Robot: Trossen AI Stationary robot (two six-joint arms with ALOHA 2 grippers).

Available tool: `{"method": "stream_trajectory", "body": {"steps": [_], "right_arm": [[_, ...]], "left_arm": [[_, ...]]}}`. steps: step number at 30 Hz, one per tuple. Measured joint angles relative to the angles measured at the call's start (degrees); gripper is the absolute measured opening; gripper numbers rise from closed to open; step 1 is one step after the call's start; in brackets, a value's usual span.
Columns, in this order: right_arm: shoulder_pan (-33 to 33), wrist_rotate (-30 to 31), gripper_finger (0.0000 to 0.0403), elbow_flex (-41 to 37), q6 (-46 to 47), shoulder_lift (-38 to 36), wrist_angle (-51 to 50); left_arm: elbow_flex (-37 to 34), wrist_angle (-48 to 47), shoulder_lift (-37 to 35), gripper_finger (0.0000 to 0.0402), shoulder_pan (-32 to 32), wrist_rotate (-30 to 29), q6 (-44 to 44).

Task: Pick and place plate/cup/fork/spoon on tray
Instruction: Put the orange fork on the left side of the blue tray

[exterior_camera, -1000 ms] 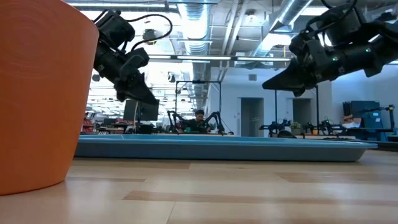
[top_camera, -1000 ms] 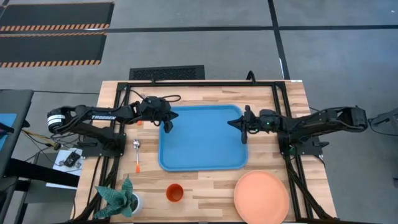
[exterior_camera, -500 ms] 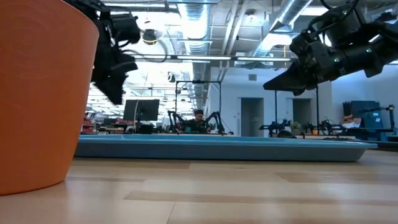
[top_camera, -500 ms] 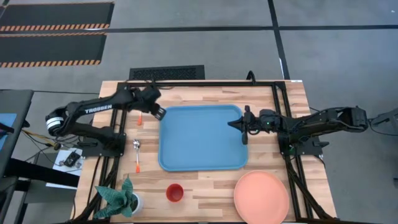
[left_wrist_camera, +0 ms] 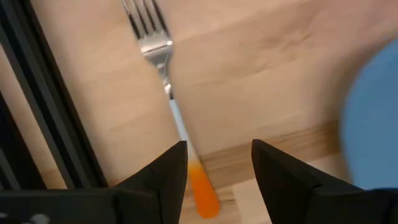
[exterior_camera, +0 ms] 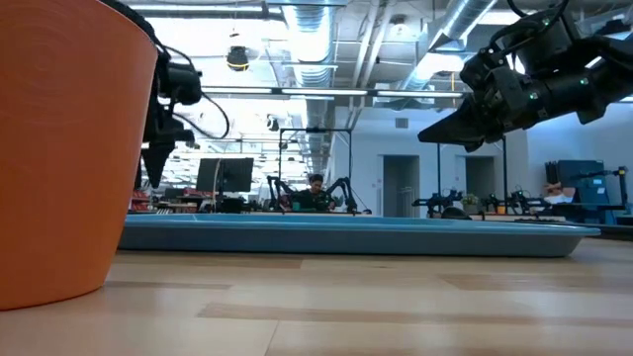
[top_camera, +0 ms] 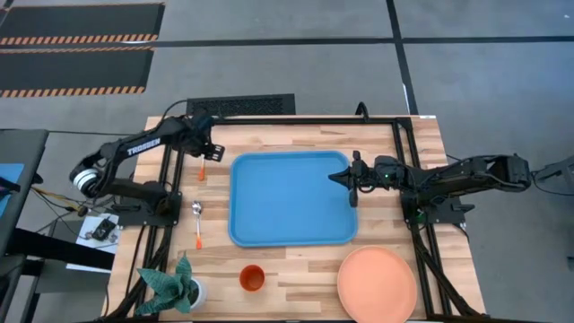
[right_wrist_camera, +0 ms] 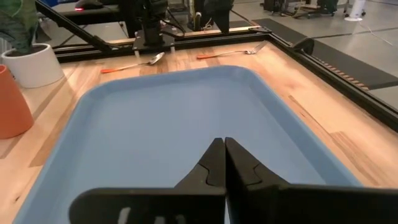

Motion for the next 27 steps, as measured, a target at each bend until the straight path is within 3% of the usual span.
{"method": "stream_trajectory", "body": {"steps": [8, 13, 21, 27], "right_arm": [[0.0, -0.7, 0.0008, 0.0, 0.0, 0.0, 1.1], [0.1, -0.9, 0.0008, 0.0, 0.0, 0.0, 1.7], [0.1, -0.9, 0.0008, 0.0, -0.7, 0.0, 1.7], [0.1, -0.9, 0.0008, 0.0, -0.7, 0.0, 1.7]], "left_arm": [[3.3, -0.1, 12.4, 0.0167, 2.1, -5.3, 3.8], [4.6, 0.4, 17.6, 0.0167, 4.4, -5.2, 4.9], [5.3, 1.2, 18.4, 0.0165, 4.3, -4.9, 4.9], [5.3, 1.6, 18.4, 0.0130, 4.3, -3.6, 4.8]]}}
